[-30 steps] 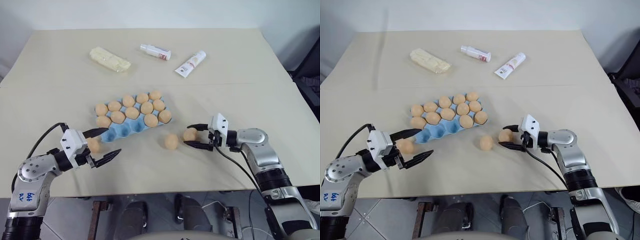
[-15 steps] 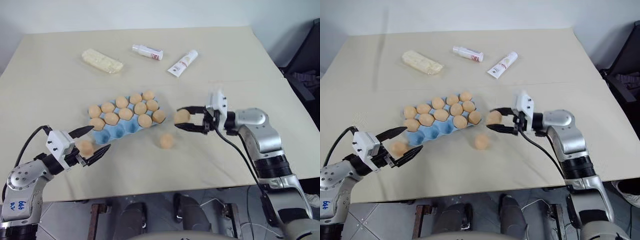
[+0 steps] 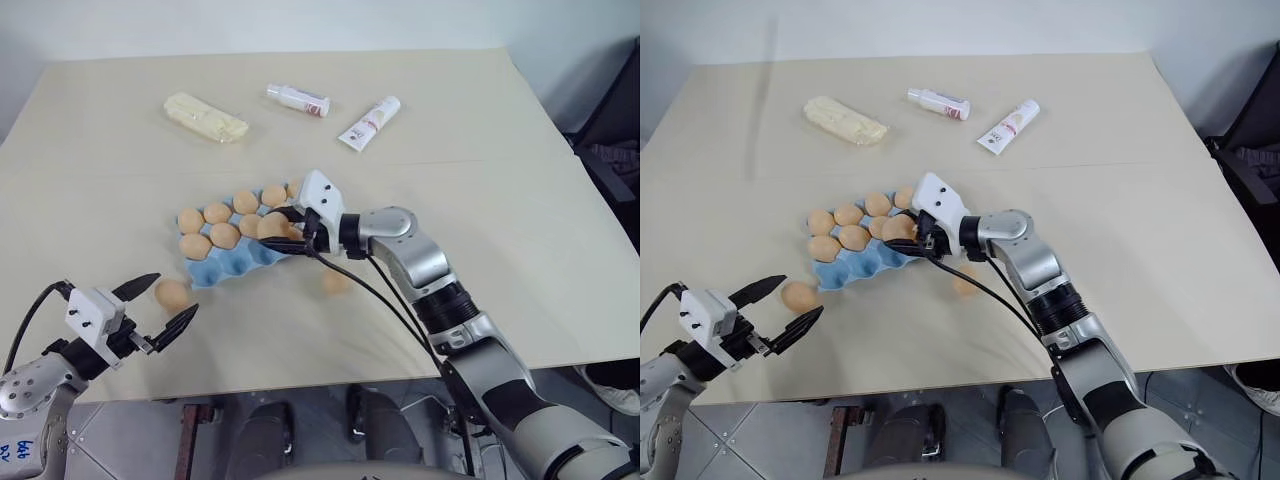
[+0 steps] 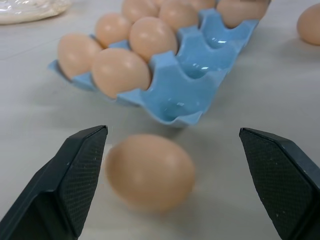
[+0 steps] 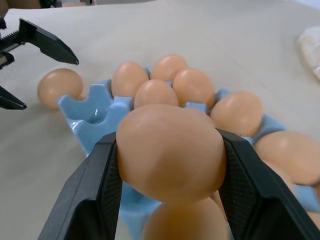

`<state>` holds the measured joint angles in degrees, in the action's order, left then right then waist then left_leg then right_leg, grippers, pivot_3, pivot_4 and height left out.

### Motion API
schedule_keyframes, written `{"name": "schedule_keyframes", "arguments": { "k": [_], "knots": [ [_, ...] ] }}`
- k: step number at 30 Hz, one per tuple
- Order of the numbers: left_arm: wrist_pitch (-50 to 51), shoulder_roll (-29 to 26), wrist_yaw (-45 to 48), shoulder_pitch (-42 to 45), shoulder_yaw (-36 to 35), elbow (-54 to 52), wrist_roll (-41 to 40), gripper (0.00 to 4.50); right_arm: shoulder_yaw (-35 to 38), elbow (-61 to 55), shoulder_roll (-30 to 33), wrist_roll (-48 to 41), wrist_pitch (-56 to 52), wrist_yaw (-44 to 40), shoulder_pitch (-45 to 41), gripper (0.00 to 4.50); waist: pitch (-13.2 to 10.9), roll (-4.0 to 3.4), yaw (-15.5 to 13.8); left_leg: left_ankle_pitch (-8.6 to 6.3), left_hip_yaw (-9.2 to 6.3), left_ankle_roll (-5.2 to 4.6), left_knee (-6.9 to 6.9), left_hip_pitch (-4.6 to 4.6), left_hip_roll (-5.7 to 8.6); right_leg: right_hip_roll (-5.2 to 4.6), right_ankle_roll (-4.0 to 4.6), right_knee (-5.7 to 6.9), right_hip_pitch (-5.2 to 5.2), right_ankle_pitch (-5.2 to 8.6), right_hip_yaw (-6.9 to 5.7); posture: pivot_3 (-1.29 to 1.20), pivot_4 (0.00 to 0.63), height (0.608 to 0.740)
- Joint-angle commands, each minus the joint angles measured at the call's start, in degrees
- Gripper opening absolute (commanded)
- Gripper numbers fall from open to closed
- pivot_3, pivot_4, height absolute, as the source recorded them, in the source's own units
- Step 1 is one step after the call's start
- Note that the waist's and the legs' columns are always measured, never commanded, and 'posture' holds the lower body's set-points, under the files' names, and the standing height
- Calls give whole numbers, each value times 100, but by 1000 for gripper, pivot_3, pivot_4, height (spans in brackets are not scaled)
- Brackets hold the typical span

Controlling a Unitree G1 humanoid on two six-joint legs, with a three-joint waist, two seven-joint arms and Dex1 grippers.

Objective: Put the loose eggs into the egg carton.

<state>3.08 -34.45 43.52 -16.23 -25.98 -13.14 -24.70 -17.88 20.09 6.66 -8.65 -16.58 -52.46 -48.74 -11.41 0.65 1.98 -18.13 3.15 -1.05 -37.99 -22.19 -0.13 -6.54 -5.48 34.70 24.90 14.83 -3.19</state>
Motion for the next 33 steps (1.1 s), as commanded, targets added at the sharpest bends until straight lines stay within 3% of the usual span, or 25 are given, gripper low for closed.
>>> {"name": "schedule_keyframes", "arguments": {
  "k": [1, 5, 10, 16, 24, 30, 33],
  "knots": [
    [-35, 49, -54, -61, -141, -247, -125, 4500, -89, 12, -161, 72, -7, 10, -90, 3205, 0, 0, 3, -1, 1, -1, 0, -1, 0, 0, 0, -1, 1, 0, -1, 0, 150, 740],
    [-11, 66, -84, -30, -98, -285, -125, 4500, -41, -138, -270, -15, -121, -10, -29, 4478, 0, 0, 20, -4, 6, -5, 0, -3, 0, 0, 0, -1, 4, 0, -2, 0, 150, 740],
    [41, -9, 24, 155, 51, -290, -132, 4500, 225, -1195, 101, -378, -445, -231, 283, 4478, 0, 0, -2, -4, 7, -4, 0, -9, 0, 0, 0, 5, 14, 0, -1, 0, 150, 740],
    [228, -149, 327, 591, 505, -316, -161, 4500, 1107, -2340, 1226, -865, -50, -525, 1487, 4478, 7, 12, -46, -9, 3, -15, -5, -10, 9, -6, -4, -8, -2, -2, -17, 0, 150, 740],
    [400, -304, 755, 1185, 1032, -80, -110, 4500, 2494, -2651, 2152, -993, 1423, -516, 3563, 4478, 7, 11, -51, -11, 41, -14, -4, 9, -4, 3, -12, -17, -15, -6, -61, 0, 150, 740],
    [259, -451, 1079, 1490, 1119, 434, -40, 4500, 2921, -2422, 2811, -912, 2217, -766, 4625, 4478, 6, 11, -41, -23, 70, -45, -16, 53, -5, 5, -18, -17, -43, -9, -52, 0, 150, 740],
    [152, -492, 1188, 1662, 1130, 709, -5, 4500, 2953, -2329, 2895, -962, 2362, -724, 4692, 4478, 6, 11, -47, -22, 69, -39, -15, 94, -9, 6, -11, -10, -75, -10, -50, 0, 150, 740]
  ]
}}
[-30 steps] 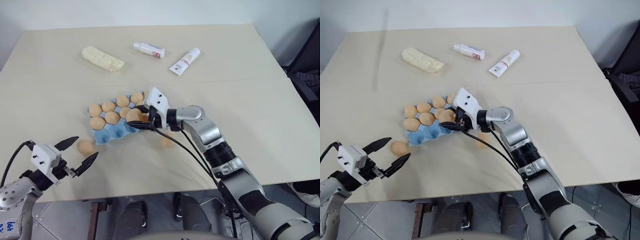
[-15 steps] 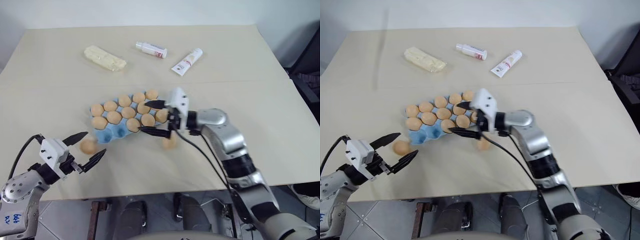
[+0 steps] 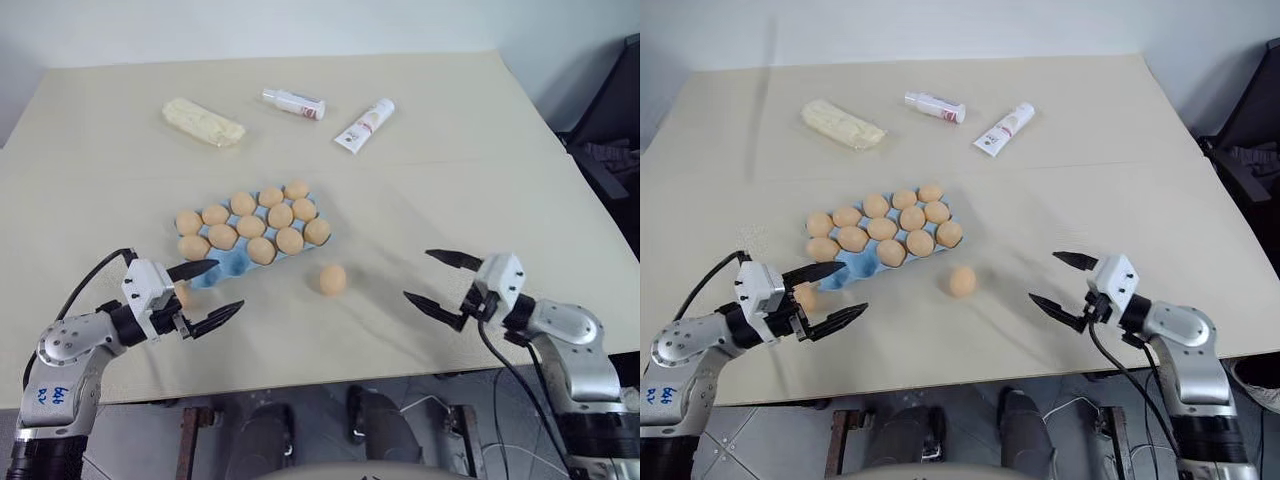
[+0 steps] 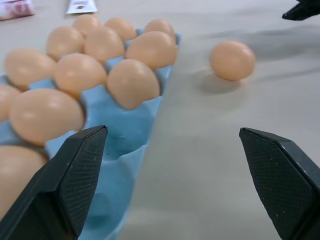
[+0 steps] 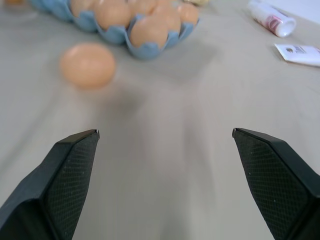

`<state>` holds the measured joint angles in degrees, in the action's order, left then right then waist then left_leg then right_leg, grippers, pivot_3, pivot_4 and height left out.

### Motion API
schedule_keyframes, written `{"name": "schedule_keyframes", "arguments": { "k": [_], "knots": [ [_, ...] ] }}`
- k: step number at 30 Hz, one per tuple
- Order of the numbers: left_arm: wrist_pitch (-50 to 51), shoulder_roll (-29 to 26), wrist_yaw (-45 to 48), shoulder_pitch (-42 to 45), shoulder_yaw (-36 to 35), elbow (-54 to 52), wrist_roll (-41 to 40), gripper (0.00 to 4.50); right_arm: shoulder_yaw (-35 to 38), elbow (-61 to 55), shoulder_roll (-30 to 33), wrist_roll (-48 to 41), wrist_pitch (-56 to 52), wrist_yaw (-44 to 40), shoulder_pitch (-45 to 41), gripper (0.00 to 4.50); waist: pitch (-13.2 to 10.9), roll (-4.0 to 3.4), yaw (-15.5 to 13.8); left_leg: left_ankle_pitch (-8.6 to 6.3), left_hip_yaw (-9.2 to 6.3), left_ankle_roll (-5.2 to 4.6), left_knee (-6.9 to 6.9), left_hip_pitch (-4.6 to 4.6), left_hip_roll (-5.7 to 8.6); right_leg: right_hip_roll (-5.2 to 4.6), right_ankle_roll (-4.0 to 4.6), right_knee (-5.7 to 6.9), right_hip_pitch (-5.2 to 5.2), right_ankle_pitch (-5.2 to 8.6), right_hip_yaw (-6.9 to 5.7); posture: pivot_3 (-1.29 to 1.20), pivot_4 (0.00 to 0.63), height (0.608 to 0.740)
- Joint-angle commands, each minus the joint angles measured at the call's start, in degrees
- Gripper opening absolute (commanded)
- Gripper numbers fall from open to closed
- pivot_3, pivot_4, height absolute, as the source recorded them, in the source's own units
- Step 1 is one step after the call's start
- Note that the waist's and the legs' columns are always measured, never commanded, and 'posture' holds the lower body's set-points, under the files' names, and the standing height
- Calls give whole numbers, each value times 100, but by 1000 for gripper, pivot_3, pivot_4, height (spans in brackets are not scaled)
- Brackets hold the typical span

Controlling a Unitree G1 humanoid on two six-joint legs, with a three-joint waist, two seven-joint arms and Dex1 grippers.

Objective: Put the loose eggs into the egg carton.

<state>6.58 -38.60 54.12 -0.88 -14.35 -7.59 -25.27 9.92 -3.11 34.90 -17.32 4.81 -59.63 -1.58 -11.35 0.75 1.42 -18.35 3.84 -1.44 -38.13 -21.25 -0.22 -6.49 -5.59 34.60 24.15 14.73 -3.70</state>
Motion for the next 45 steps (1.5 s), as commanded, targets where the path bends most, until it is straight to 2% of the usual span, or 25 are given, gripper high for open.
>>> {"name": "schedule_keyframes", "arguments": {
  "k": [1, 5, 9, 14, 18, 26, 32, 39, 42, 45],
  "knots": [
    [-227, -85, 146, 158, -31, 203, 59, 4500, 122, -31, 44, -161, 211, 7, -96, 4478, 0, 0, 21, -3, 0, 13, 0, 6, -4, 0, 8, -2, -5, -5, 0, 0, 150, 740],
    [-375, -61, 98, 234, -108, 339, 103, 4500, -320, -311, -2, -322, -102, -115, -407, 4478, 0, -1, 27, 6, 1, 36, 0, 9, -16, 2, 24, 2, -3, -19, 12, 0, 150, 740],
    [-434, -81, 42, 109, -246, 314, 86, 4500, -934, -698, -134, -425, -911, -38, -895, 4478, 0, -1, 9, 15, -12, 36, 1, 0, -28, 4, 35, 7, 7, -16, 35, 0, 150, 740],
    [-438, -89, -123, -304, -557, 97, 50, 4500, -1742, -500, -443, -153, -1467, -9, -1575, 4478, 0, -1, 28, 19, -10, 26, 7, -19, -30, 4, 39, 2, 31, -14, 43, 0, 150, 740],
    [-393, -62, -262, -655, -806, -140, -7, 4500, -2194, 150, -724, 231, -1243, -5, -2021, 4478, 0, 0, 21, 14, -10, 24, 9, -27, -32, 4, 40, -8, 36, -13, 37, 0, 150, 740],
    [-202, 38, -415, -1235, -1067, -651, -190, 4500, -2515, 1371, -1342, 584, -758, -56, -2579, 4478, 0, 0, 39, 9, -7, 22, 11, -30, -33, -2, 40, -14, 36, -13, 23, 0, 150, 740],
    [-193, 133, -584, -1389, -1192, -756, -194, 4500, -2540, 1251, -1519, 542, -778, -165, -2674, 2576, 0, -1, 35, 9, -7, 26, 15, -30, -37, 1, 45, -12, 39, -11, 18, 0, 150, 740],
    [-180, 411, -922, -1566, -1467, -722, -307, 4500, -2755, 432, -2056, 183, -1807, -128, -3268, 2576, -1, -2, 87, 9, -5, 31, 15, -30, -44, 3, 48, 0, 46, -9, 16, 0, 150, 740],
    [-249, 579, -987, -1819, -1630, -595, -297, 4500, -3053, 1003, -2719, 562, -1818, 237, -3988, 2576, 0, -1, 140, 11, -8, 37, 15, -27, -47, 4, 56, 11, 47, -5, 11, 0, 150, 740],
    [-302, 677, -996, -2001, -1733, -538, -282, 4500, -3240, 1685, -3119, 956, -1573, 512, -4444, 2576, 2, 2, 167, 11, -9, 39, 16, -26, -47, 4, 60, 15, 49, -2, 10, 0, 150, 740]
  ]
}}
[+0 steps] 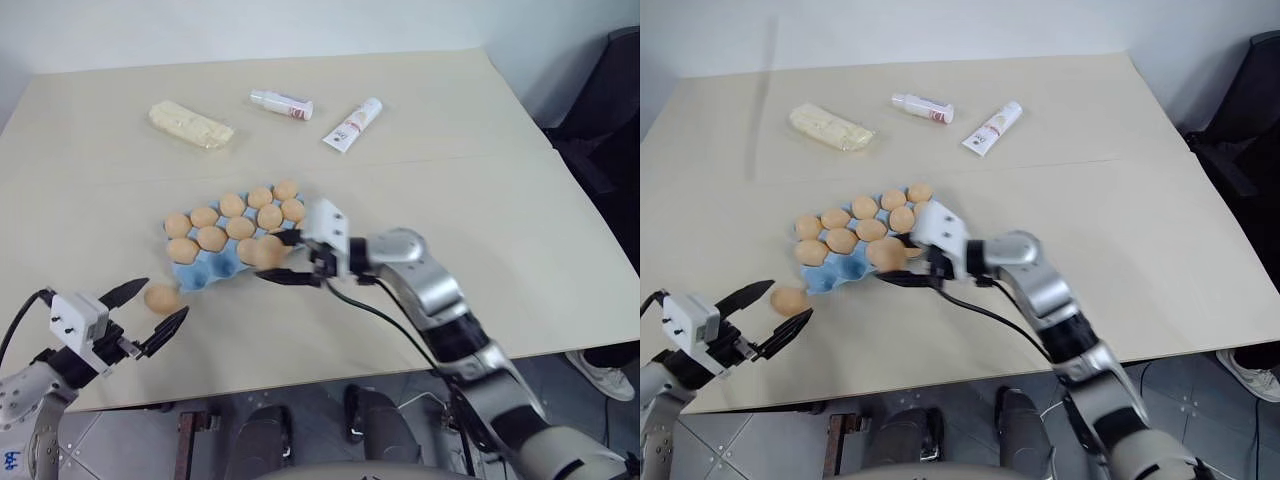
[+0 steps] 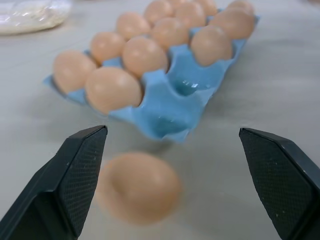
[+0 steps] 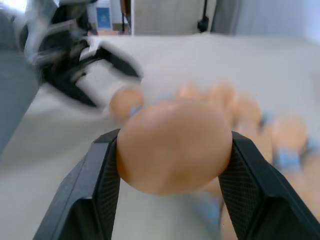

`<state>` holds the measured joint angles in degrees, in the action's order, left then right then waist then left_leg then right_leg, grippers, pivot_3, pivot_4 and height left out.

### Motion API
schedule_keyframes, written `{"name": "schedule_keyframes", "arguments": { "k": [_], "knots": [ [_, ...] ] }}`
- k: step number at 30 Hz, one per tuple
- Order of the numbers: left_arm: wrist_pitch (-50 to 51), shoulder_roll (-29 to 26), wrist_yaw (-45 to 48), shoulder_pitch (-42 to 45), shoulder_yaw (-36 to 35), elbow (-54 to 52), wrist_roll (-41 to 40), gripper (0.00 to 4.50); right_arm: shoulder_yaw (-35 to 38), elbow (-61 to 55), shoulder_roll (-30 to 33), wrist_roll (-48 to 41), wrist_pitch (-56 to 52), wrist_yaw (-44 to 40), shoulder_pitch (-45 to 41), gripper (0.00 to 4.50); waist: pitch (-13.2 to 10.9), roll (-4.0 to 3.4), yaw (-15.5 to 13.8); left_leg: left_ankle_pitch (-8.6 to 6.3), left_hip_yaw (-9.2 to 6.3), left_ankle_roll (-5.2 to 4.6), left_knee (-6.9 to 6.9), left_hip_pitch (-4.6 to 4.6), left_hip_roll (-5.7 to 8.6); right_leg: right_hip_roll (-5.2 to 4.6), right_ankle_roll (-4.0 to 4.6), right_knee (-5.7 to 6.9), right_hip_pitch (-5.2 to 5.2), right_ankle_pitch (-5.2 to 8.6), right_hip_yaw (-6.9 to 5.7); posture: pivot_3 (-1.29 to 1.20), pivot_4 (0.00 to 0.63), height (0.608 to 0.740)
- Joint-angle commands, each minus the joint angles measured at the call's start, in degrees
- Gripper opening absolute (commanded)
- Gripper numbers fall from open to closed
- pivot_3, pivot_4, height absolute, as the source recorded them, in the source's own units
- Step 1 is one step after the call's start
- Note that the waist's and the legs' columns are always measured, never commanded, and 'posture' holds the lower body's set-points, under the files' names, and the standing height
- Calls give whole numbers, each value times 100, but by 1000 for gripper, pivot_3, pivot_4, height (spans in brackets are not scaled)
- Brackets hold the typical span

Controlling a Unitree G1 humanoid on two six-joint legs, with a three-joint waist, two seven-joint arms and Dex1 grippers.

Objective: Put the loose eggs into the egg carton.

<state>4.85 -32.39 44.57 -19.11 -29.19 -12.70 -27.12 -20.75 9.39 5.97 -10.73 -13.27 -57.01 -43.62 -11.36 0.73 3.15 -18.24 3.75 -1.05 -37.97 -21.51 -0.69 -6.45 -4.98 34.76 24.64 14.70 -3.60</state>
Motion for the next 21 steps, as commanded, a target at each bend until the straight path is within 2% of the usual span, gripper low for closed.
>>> {"name": "schedule_keyframes", "arguments": {
  "k": [1, 5, 9, 12, 15, 16, 21],
  "knots": [
    [-133, 83, -57, -227, -280, -41, -90, 4500, -250, 674, -319, 464, 318, 361, -375, 2576, 4, 6, -19, -2, -4, 3, 0, -1, 0, 0, 2, -1, -1, 1, -4, 0, 150, 740],
    [-155, 153, -120, -358, -400, -94, -104, 4500, -420, 1521, -655, 921, 573, 772, -754, 2576, 5, 9, -11, -21, -2, 19, -1, -6, 5, -9, 4, -8, -1, 2, -11, 0, 150, 740],
    [-184, 199, -162, -410, -451, -134, -109, 4500, -383, 1921, -879, 1023, 721, 824, -845, 2576, 5, 8, 21, -21, 2, 25, 3, -6, 2, -8, 6, -2, 1, 3, -18, 0, 150, 740],
    [-198, 245, -183, -414, -436, -158, -101, 4500, -272, 1931, -1012, 951, 734, 811, -863, 3339, 5, 8, 31, -19, 4, 22, 6, -6, -2, -6, 8, 3, 2, 4, -27, 0, 150, 740],
    [-194, 269, -188, -387, -405, -167, -93, 4500, -253, 1410, -931, 731, 509, 472, -723, 4337, 4, 8, 26, -19, 4, 22, 6, -9, -3, -6, 8, 1, 3, 4, -29, 0, 150, 740],
    [-193, 262, -178, -374, -391, -157, -90, 4500, -257, 1178, -864, 652, 441, 342, -658, 4467, 4, 7, 25, -20, 4, 22, 6, -10, -3, -6, 8, 0, 3, 4, -30, 0, 150, 740],
    [-157, 210, -131, -264, -317, -129, -91, 4500, 2, 212, -287, 292, 378, -101, -309, 4467, 5, 8, 2, -26, 4, 19, 6, -12, -4, -6, 8, -4, 2, 4, -33, 0, 150, 740]
  ]
}}
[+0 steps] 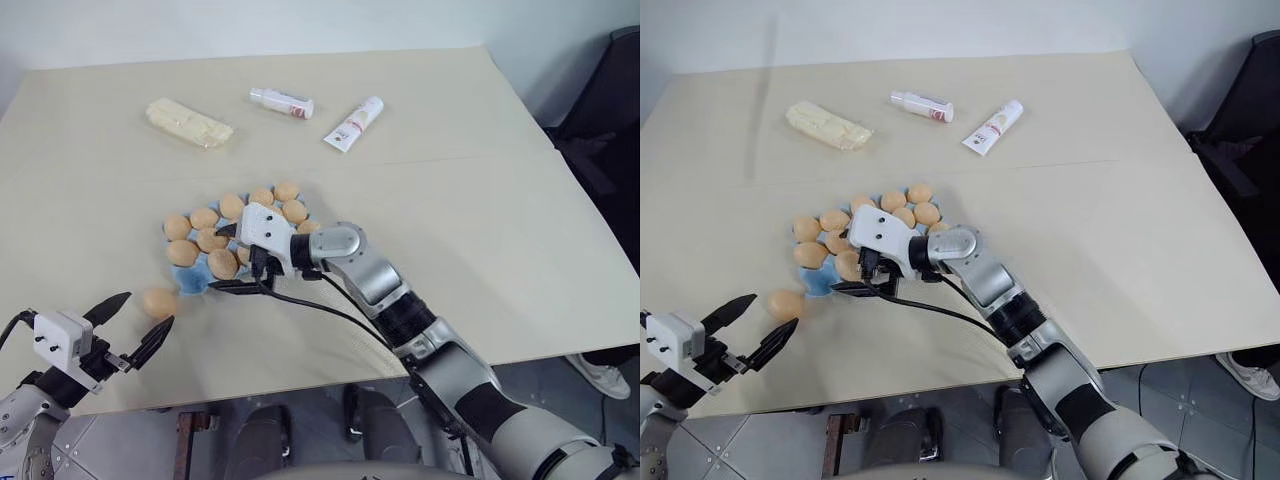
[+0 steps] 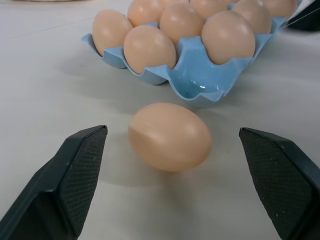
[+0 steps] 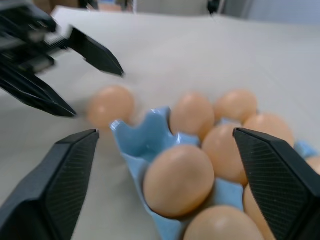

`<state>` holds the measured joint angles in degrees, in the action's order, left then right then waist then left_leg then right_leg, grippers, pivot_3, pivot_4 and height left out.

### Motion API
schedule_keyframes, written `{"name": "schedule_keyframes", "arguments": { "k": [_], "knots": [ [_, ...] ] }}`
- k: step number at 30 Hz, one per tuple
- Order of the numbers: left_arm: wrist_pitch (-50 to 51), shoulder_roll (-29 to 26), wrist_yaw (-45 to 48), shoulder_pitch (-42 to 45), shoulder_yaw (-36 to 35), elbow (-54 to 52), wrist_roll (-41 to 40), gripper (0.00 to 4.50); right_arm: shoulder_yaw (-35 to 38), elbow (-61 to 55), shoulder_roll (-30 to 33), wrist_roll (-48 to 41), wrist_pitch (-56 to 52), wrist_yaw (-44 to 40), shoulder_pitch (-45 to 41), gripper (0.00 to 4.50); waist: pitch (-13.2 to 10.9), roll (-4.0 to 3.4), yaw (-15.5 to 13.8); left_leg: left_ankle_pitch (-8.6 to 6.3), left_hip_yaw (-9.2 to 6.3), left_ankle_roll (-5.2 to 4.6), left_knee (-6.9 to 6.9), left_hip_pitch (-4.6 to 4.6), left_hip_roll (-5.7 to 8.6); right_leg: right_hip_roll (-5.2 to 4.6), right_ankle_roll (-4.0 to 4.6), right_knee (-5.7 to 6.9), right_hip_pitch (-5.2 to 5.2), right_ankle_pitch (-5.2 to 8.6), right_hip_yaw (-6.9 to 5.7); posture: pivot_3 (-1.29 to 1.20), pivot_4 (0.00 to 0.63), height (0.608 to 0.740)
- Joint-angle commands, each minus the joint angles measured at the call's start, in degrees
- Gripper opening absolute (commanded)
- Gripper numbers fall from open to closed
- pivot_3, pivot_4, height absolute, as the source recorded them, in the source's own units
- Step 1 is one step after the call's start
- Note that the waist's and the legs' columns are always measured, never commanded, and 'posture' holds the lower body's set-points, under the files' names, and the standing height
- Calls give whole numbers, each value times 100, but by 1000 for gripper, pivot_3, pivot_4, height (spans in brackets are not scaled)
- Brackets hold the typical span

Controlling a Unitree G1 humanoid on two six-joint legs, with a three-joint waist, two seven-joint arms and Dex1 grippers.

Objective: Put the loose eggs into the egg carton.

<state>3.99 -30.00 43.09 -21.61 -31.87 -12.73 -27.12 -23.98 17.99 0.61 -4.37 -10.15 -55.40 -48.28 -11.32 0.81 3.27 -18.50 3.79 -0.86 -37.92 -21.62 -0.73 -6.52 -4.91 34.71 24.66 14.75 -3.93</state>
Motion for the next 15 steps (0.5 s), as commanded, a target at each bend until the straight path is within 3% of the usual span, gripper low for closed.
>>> {"name": "schedule_keyframes", "arguments": {
  "k": [1, 11, 15],
  "knots": [
    [-60, -54, 54, 14, -22, -127, -96, 4500, 467, -870, 448, -482, 175, -374, 313, 4467, 0, 1, -28, -1, 0, 0, 0, 0, 0, 0, 0, -2, -1, 0, -2, 0, 150, 740],
    [120, -378, 333, 278, 656, -655, 43, 4500, 2043, -2107, 2533, -1740, 791, -1445, 2479, 4467, -2, -3, -170, -18, 15, -12, -1, -3, -6, -1, -1, -58, -12, 0, -39, 0, 150, 740],
    [142, -451, 348, 430, 898, -815, 113, 4500, 2452, -2183, 2937, -1935, 827, -1430, 3062, 4467, -2, -2, -153, -18, 29, -14, -2, 1, -11, -1, -8, -64, -17, -4, -48, 0, 150, 740]
  ]
}}
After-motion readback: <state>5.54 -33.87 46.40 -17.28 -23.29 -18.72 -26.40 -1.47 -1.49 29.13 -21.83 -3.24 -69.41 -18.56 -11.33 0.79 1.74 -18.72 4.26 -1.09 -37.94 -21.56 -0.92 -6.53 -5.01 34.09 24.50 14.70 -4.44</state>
